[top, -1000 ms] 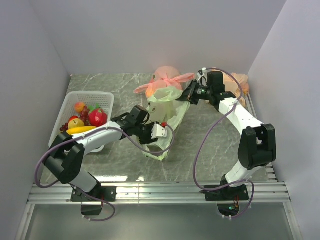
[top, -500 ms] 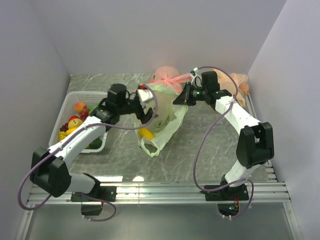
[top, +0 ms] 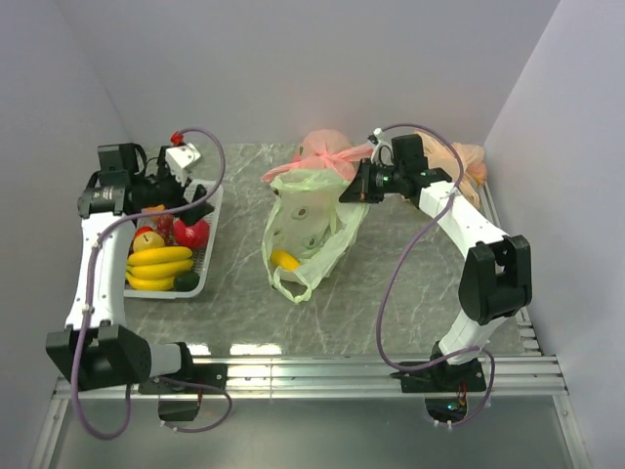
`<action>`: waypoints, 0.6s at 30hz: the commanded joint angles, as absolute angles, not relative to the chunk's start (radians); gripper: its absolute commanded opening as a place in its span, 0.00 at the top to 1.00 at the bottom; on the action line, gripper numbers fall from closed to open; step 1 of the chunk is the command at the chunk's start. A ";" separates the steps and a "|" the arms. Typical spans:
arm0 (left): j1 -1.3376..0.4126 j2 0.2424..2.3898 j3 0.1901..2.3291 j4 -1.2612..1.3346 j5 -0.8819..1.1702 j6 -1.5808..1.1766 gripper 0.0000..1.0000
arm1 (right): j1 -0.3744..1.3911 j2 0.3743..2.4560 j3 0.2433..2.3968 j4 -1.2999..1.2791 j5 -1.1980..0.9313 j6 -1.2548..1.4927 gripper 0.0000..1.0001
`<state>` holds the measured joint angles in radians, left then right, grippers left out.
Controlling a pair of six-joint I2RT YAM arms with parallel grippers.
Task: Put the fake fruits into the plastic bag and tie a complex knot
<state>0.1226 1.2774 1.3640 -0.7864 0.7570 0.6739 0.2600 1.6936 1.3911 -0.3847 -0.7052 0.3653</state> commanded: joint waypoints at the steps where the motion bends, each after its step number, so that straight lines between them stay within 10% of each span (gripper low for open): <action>1: 0.187 1.383 1.404 -1.031 0.626 0.916 0.01 | 0.261 1.704 1.456 -0.420 -0.718 0.311 1.00; 18: 0.541 1.489 1.586 -1.370 0.557 1.100 0.03 | 0.261 1.694 1.451 -0.456 -0.710 0.267 1.00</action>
